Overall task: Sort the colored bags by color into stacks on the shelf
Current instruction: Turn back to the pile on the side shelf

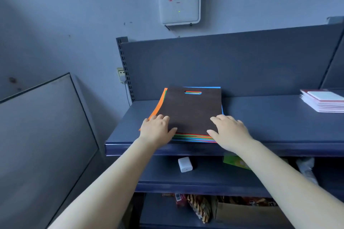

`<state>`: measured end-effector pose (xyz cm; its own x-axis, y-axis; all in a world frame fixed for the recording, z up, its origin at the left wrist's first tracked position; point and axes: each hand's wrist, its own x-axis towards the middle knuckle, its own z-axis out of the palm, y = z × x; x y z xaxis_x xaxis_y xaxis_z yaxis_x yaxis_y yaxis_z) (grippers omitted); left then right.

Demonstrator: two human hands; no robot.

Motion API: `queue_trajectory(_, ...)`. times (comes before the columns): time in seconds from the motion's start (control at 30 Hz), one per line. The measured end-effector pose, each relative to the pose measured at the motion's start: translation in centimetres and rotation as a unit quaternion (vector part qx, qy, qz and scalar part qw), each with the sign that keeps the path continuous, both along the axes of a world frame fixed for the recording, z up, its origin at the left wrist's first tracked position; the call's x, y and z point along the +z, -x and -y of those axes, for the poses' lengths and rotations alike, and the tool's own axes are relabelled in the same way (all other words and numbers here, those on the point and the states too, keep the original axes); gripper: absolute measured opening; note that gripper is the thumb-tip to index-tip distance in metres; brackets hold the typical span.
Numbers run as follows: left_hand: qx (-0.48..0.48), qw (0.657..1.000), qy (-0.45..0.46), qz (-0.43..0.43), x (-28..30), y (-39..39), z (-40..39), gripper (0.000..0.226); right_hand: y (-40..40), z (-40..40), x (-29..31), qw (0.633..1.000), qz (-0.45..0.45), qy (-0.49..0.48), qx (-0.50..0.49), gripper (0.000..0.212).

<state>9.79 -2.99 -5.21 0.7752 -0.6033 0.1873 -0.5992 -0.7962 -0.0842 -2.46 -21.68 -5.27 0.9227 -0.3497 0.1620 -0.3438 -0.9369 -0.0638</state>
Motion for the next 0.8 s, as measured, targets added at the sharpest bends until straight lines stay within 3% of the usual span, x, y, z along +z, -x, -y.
queue_trajectory(0.17,0.015,0.995,0.036,-0.09,-2.9,-2.0,2.4,0.05,-1.7,3.7,-2.2,0.991,0.009,-0.112,-0.068,0.046)
queue_trajectory(0.4,-0.034,0.991,0.084,-0.102,-4.0,-2.1,5.1,0.056,-2.6,7.2,-3.7,0.941,0.149,-0.263,-0.154,0.033)
queue_trajectory(0.53,-0.066,0.983,0.117,-0.124,-3.8,-2.5,5.3,0.051,-2.2,8.0,-4.2,0.921,0.235,-0.27,-0.154,0.018)
queue_trajectory(0.63,-0.054,0.977,0.157,-0.134,-3.5,-3.2,5.0,0.048,-2.2,8.5,-4.4,0.914,0.26,-0.269,-0.157,0.024)
queue_trajectory(0.8,-0.061,0.982,0.126,-0.128,-3.7,-3.2,5.0,0.052,-2.9,8.4,-4.1,0.908,0.252,-0.306,-0.135,0.031)
